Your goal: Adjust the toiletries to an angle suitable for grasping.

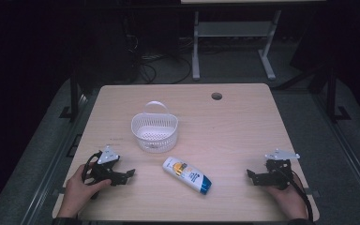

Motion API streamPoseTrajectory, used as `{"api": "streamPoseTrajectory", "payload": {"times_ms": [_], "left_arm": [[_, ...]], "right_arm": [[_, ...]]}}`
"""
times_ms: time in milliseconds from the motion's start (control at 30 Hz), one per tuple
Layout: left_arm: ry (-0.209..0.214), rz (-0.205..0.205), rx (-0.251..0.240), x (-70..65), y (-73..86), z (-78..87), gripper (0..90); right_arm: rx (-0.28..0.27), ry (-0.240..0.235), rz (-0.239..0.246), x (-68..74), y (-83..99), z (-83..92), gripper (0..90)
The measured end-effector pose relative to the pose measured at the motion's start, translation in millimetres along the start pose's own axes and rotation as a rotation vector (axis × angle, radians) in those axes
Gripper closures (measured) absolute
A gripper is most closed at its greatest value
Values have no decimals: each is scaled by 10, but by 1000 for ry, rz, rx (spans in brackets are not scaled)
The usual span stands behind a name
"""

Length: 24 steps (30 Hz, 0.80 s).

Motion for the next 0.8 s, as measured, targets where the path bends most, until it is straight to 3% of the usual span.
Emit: {"api": "streamPoseTrajectory", "payload": {"times_ms": [433, 533, 633, 800], "left_arm": [[-2, 3, -1, 3, -3, -3, 130], [-2, 3, -1, 4, -2, -3, 131], [-2, 3, -1, 4, -2, -2, 131], [-2, 3, -1, 4, -2, -2, 131]], "right_arm": [[6, 6, -3, -3, -6, 2, 16], [16, 4, 0, 1, -17, 60, 181], [24, -4, 1, 13, -10, 102, 262], [7, -60, 0, 74, -54, 157, 474]]}}
Point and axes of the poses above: each handheld gripper's, and its own axes: z roughly backward along the jaws, y roughly out of its underside, x roughly to its left, the point moved 5 cm from there along -z, roughly forward along the jaws, and after that the axes turned 1 degree about x, right-handed, at the moved point
